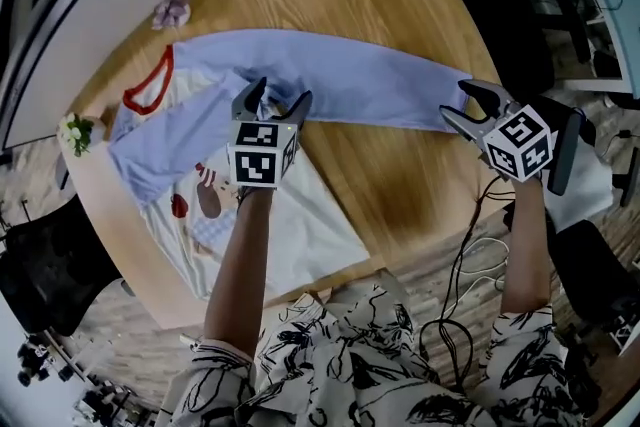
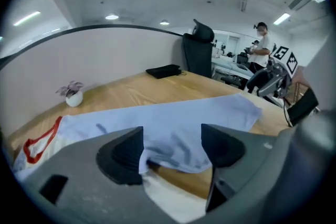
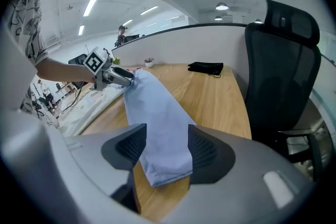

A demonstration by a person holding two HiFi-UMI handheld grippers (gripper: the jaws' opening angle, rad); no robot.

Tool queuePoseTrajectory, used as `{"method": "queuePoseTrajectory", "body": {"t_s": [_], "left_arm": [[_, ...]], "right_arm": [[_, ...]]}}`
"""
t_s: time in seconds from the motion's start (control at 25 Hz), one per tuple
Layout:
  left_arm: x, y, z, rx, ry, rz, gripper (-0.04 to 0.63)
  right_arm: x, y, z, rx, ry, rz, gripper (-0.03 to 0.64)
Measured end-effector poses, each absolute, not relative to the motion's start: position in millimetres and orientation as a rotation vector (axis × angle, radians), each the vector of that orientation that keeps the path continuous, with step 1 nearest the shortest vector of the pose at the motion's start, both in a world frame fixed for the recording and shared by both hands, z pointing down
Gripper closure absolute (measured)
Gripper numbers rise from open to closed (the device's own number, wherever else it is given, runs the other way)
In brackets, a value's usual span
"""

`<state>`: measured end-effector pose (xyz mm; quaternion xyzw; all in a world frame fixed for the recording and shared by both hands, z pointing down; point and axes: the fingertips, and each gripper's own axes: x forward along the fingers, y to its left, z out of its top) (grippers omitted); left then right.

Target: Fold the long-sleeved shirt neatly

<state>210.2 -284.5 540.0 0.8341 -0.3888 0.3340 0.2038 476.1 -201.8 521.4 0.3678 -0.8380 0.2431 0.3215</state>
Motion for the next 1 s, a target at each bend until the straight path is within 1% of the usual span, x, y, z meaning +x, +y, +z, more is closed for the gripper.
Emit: {"method": "queuePoseTrajectory", "body": {"t_s": [0.12, 0.32, 0.48, 0.56, 0.68, 0.72, 0.84, 0.88, 0.92, 0.96, 1.0], "left_arm": [[264, -265, 525, 2.475, -0.913, 0.976, 0.242], [382, -197, 511, 2.745, -0.578, 1.045, 0.253], [453, -143, 533, 2.834, -0.389, 1.114, 0.261], [475, -134, 547, 2.842, -0.347, 1.142, 0.295], [503, -121, 564, 2.829, -0.28, 1.204, 0.39], [510, -119, 570, 2.819, -0.248, 1.239, 0.405], [517, -120, 583, 2.788, -0.224, 1.311, 0.419], [517, -122, 583, 2.778, -0.246, 1.306, 0.431], [516, -125, 583, 2.766, -0.27, 1.293, 0.469], [516, -127, 583, 2.754, -0.293, 1.277, 0.476], [515, -130, 583, 2.743, -0.316, 1.265, 0.482]], "right_arm": [[491, -199, 522, 0.925, -2.202, 0.573, 0.354], [513, -204, 539, 0.813, -2.13, 0.461, 0.359], [531, -217, 556, 0.822, -2.124, 0.541, 0.377], [534, -224, 566, 0.812, -2.13, 0.594, 0.386], [540, -225, 578, 0.801, -2.113, 0.647, 0.438], [541, -225, 580, 0.8, -2.113, 0.665, 0.449], [543, -227, 583, 0.808, -2.115, 0.693, 0.479], [544, -228, 584, 0.816, -2.109, 0.69, 0.498], [545, -229, 584, 0.822, -2.102, 0.685, 0.531], [545, -230, 584, 0.824, -2.097, 0.683, 0.568], [545, -231, 584, 0.824, -2.095, 0.683, 0.58]]}}
